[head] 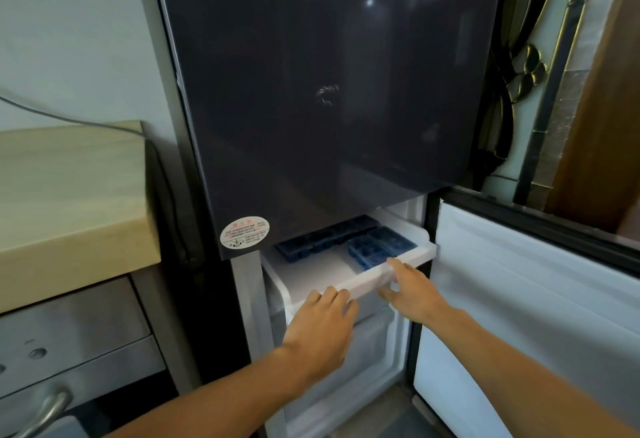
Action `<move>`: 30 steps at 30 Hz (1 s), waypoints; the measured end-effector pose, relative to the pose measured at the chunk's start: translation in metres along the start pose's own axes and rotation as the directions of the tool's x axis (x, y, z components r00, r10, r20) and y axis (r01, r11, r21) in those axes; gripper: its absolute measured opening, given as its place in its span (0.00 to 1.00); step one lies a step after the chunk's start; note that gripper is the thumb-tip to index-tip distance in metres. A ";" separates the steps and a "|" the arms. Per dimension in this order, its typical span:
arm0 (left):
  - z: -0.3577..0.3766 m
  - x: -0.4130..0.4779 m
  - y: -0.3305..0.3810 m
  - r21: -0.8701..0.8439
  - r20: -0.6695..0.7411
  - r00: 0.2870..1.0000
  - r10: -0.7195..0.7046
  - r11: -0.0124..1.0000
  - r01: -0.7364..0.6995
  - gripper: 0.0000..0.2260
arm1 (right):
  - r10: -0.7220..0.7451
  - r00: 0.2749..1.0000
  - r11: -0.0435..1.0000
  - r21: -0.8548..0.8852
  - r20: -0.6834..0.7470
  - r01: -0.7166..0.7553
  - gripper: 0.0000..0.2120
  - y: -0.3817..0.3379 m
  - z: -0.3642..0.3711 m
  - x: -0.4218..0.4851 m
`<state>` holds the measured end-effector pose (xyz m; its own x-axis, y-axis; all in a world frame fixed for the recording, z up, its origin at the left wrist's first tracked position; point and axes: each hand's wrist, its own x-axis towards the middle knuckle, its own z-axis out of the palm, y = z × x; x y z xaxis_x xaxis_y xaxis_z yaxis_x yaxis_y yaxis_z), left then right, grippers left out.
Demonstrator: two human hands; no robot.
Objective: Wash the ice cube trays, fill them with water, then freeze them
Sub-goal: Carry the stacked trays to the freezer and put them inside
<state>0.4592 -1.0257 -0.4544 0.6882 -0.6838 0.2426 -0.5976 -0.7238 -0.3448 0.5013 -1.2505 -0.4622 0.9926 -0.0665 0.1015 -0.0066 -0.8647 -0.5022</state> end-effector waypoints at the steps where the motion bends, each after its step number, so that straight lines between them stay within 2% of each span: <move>1: 0.002 -0.001 0.001 0.038 0.017 1.000 0.000 0.999 -0.001 0.21 | 0.003 1.000 1.000 0.009 0.018 -0.003 0.37 0.001 -0.001 0.000; 5: 0.017 -0.010 -0.006 0.161 0.109 0.993 -0.036 0.987 0.018 0.32 | 0.006 0.988 1.000 0.002 0.155 -0.007 0.40 -0.001 -0.008 -0.008; 6: 0.022 -0.012 -0.010 0.187 0.136 0.989 -0.052 0.982 0.026 0.33 | 0.008 0.988 1.000 -0.011 0.151 -0.007 0.40 -0.001 -0.011 -0.012; 10: 0.037 -0.013 -0.026 0.216 0.245 0.960 -0.135 0.973 0.082 0.34 | -0.057 0.992 0.983 -0.180 -0.109 0.037 0.32 0.005 -0.047 -0.021; 12: 0.041 -0.010 -0.034 0.205 0.294 0.938 -0.181 0.971 0.123 0.33 | -0.112 0.962 0.960 -0.277 -0.248 0.040 0.29 0.014 -0.070 -0.025; 14: 0.044 -0.006 -0.041 0.199 0.319 0.923 -0.213 0.968 0.154 0.33 | -0.127 0.932 0.914 -0.405 -0.340 -0.023 0.29 0.025 -0.094 -0.027; 19: 0.047 0.004 -0.052 0.154 0.324 0.915 -0.240 0.968 0.200 0.33 | 0.063 0.902 0.695 -0.630 -0.426 -0.346 0.37 0.046 -0.141 -0.037; 23: 0.049 0.004 -0.053 0.144 0.299 0.925 -0.235 0.969 0.200 0.31 | 0.277 0.859 0.587 -0.632 -0.430 -0.506 0.45 0.056 -0.169 -0.051; 25: 0.044 0.003 -0.052 0.136 0.282 0.932 -0.229 0.971 0.198 0.31 | 0.347 0.841 0.571 -0.618 -0.415 -0.541 0.48 0.056 -0.173 -0.058; 30: 0.018 -0.001 -0.045 0.050 0.189 0.966 -0.177 0.984 0.170 0.31 | 0.363 0.852 0.558 -0.645 -0.376 -0.522 0.51 0.041 -0.173 -0.069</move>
<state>0.4925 -0.9904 -0.4555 0.8482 -0.5150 0.1237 -0.4505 -0.8243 -0.3431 0.4118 -1.3677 -0.3417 0.7981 -0.5581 0.2270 -0.6003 -0.7688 0.2205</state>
